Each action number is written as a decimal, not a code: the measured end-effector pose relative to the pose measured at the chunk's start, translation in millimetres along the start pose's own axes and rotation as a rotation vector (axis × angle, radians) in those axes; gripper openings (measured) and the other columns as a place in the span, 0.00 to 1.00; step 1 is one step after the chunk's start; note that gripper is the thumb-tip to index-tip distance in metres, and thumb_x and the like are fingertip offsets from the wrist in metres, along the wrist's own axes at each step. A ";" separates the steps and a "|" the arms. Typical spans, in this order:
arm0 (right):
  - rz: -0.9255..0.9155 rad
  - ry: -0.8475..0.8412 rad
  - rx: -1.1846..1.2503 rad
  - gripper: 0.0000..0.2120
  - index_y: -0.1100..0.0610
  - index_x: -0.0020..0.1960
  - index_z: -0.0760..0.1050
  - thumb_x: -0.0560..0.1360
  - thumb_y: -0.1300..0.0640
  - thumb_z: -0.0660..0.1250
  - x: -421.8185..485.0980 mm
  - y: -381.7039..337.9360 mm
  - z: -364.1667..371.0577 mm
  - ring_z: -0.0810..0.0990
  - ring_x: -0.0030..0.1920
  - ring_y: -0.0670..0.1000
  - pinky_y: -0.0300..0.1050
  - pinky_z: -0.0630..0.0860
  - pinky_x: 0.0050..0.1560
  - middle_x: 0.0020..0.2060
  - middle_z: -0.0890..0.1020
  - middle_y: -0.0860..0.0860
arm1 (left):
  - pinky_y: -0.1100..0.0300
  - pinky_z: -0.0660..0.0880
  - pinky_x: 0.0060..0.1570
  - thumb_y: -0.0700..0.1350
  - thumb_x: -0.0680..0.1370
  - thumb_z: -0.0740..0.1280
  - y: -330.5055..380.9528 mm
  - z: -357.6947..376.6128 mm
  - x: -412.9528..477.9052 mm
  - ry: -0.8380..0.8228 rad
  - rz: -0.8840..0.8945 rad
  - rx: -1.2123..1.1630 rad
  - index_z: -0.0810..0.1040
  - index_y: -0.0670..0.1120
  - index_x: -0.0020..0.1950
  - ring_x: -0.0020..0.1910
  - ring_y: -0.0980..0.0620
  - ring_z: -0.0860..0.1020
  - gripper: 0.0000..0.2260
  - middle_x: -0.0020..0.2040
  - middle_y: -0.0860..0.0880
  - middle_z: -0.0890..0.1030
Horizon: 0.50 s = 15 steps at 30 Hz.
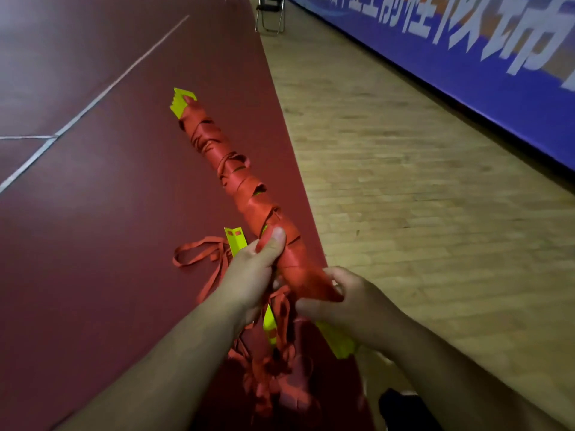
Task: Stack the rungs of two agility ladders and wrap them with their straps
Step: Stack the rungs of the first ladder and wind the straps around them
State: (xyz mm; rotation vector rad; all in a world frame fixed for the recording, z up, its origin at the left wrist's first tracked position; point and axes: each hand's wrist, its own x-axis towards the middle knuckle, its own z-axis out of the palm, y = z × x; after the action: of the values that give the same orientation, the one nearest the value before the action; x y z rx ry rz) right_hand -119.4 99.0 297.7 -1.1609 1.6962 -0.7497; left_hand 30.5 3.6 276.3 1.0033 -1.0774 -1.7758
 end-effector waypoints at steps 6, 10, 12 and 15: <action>0.010 0.200 -0.335 0.25 0.43 0.54 0.72 0.61 0.35 0.73 32.8 13.8 23.6 0.81 0.41 0.47 0.47 0.79 0.42 0.41 0.81 0.44 | 0.66 0.68 0.25 0.57 0.81 0.61 -17.2 -6.3 26.6 0.067 0.076 0.242 0.76 0.48 0.37 0.22 0.60 0.71 0.18 0.24 0.56 0.74; -0.034 0.229 -0.206 0.18 0.46 0.43 0.74 0.55 0.41 0.71 47.7 18.0 20.4 0.78 0.30 0.45 0.44 0.74 0.30 0.31 0.81 0.45 | 0.66 0.70 0.27 0.60 0.81 0.60 -14.2 -22.5 37.2 -0.090 0.113 0.251 0.83 0.54 0.42 0.25 0.58 0.72 0.17 0.29 0.53 0.77; -0.048 0.212 -0.187 0.19 0.40 0.45 0.74 0.54 0.40 0.69 47.8 18.1 16.0 0.78 0.30 0.44 0.40 0.72 0.27 0.33 0.81 0.40 | 0.60 0.69 0.29 0.62 0.77 0.63 -14.0 -28.4 39.6 -0.065 0.106 0.249 0.78 0.46 0.58 0.28 0.53 0.69 0.21 0.33 0.44 0.72; -0.070 0.224 -0.206 0.22 0.39 0.45 0.74 0.51 0.38 0.65 44.2 19.4 10.8 0.77 0.30 0.45 0.42 0.72 0.28 0.34 0.80 0.39 | 0.59 0.72 0.30 0.65 0.75 0.65 -15.1 -35.7 40.6 -0.008 0.138 0.389 0.71 0.42 0.53 0.28 0.53 0.70 0.26 0.32 0.47 0.70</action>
State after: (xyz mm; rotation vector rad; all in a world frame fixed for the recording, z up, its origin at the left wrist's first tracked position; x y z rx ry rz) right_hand -122.6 65.2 261.6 -1.3226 1.9638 -0.7855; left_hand 44.9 -38.6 242.3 1.1191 -1.4976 -1.4904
